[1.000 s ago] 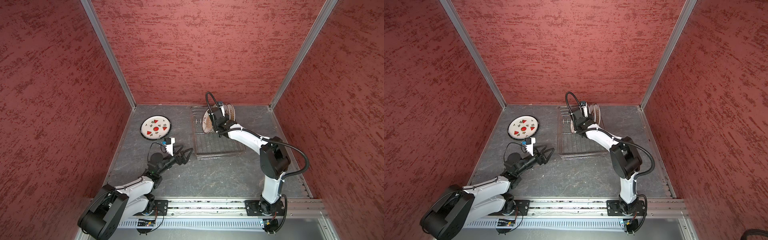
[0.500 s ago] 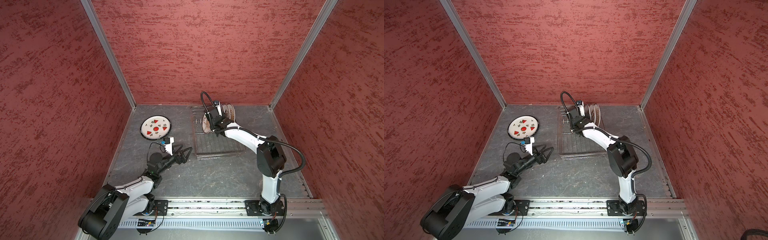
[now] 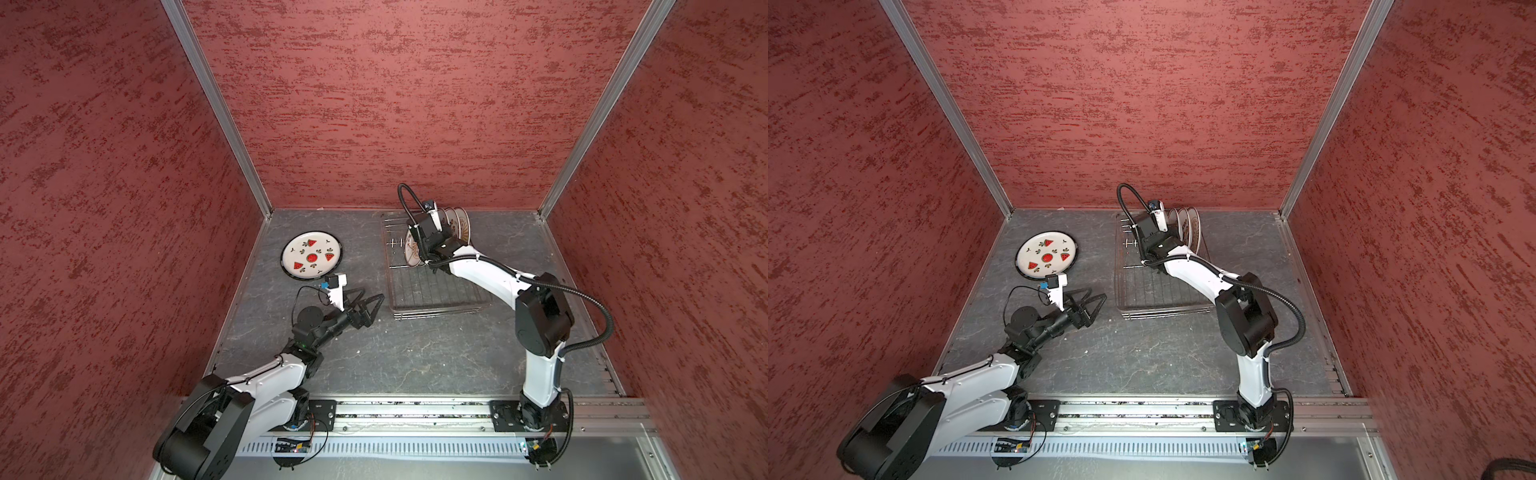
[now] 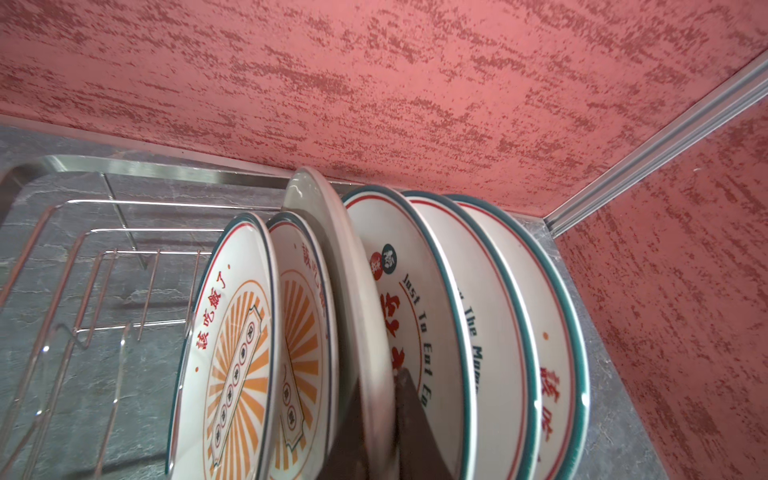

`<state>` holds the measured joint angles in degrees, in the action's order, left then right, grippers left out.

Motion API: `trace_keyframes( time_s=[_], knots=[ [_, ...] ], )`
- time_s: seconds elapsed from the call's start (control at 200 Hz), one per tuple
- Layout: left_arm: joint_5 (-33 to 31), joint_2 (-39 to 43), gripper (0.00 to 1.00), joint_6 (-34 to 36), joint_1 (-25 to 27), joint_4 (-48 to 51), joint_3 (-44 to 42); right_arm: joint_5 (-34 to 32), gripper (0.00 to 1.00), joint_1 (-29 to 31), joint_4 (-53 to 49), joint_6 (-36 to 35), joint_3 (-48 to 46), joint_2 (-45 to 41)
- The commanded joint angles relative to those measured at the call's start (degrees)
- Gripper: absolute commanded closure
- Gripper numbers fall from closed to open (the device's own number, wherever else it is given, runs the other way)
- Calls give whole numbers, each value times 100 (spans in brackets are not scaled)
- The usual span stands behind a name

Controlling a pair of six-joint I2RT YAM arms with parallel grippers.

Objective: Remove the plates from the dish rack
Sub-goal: 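Tilt the plain white plate out of the rack with the right gripper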

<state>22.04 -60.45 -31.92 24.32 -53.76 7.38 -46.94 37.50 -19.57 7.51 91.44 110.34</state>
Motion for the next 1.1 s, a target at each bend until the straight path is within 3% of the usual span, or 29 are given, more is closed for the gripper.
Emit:
trace_keyframes(
  time_s=[0.0, 0.381, 0.777, 1.092],
  knots=[
    [-33, 149, 1, 36, -30, 100, -67, -532, 98, 65, 579, -97, 81, -622],
    [-45, 263, 1, -85, -32, 24, -169, -576, 98, 152, 1159, -278, -616, -1369],
    [-59, 367, 1, -89, -15, 137, -166, -1258, 98, 371, 1721, -621, -1346, -2210],
    [-477, 446, 1, -279, -15, 601, -122, -1213, 98, 443, 2549, -920, -2183, -3123]
  ],
)
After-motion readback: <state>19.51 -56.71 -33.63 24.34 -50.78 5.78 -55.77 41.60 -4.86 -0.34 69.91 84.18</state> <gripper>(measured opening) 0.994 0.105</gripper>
